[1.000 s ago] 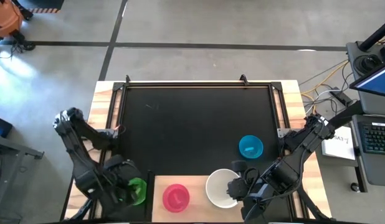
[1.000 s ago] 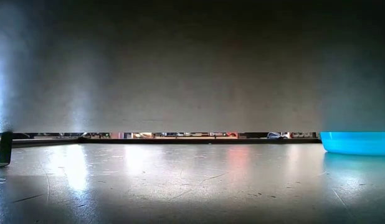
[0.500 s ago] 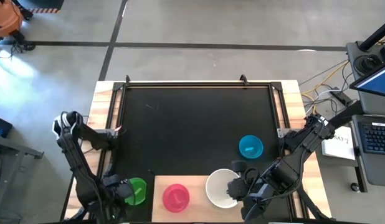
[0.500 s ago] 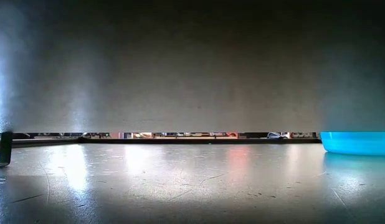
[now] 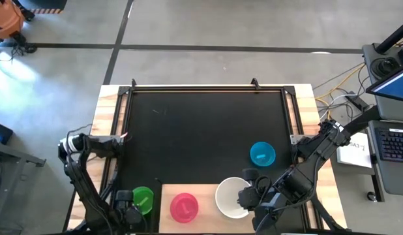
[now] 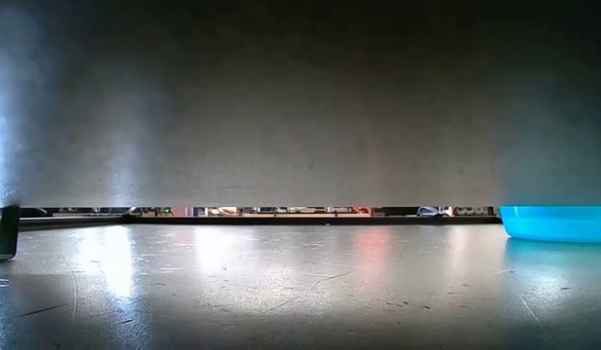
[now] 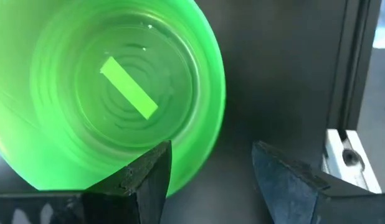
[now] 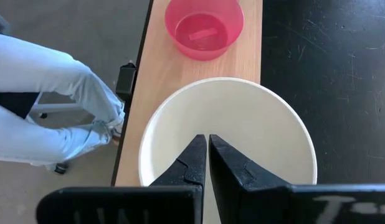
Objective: Place and stack bowls onto a shelf
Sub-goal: Stack the light green bowl on top of the light pink bowl on the shelf
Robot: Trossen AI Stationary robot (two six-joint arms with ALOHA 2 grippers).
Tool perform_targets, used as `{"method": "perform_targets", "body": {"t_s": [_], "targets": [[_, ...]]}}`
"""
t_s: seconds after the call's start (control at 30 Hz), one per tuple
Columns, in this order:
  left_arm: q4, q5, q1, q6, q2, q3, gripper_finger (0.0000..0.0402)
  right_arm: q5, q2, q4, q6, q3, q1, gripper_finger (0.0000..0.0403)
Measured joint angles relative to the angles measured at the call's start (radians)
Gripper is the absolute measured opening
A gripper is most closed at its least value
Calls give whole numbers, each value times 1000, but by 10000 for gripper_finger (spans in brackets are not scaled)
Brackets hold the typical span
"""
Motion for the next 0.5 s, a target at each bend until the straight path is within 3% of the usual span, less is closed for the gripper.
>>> {"method": "perform_targets", "body": {"t_s": [0.27, 0.5], "targets": [[0, -89, 2, -1, 0, -7, 187, 0, 0, 0, 0, 0, 0, 9], [11, -73, 2, -24, 0, -24, 90, 0, 0, 0, 0, 0, 0, 9]]}}
